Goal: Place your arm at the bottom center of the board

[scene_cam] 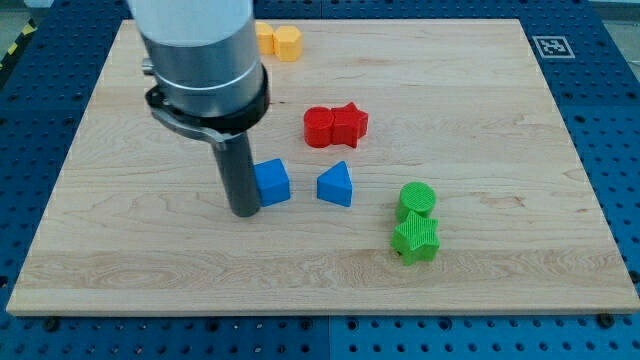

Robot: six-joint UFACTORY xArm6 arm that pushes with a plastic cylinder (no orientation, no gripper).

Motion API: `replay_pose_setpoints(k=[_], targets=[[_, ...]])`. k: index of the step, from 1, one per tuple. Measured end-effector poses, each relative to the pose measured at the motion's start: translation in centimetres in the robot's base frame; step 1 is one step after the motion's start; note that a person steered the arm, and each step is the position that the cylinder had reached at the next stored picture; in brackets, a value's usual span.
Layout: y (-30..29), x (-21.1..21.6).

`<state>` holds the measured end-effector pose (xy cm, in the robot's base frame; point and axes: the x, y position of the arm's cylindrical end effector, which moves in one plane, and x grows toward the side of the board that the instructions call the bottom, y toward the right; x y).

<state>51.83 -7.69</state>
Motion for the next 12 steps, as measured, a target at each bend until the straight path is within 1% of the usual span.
replay_pose_setpoints(k=[1, 3, 4, 5, 6, 8, 12], targets=[[1.4, -1.5], [-3.5, -2.9], [-4.2, -4.3], [-2.6, -0.6], [-2.6, 3.3], [1.8, 9.7], [3.2, 10.1]])
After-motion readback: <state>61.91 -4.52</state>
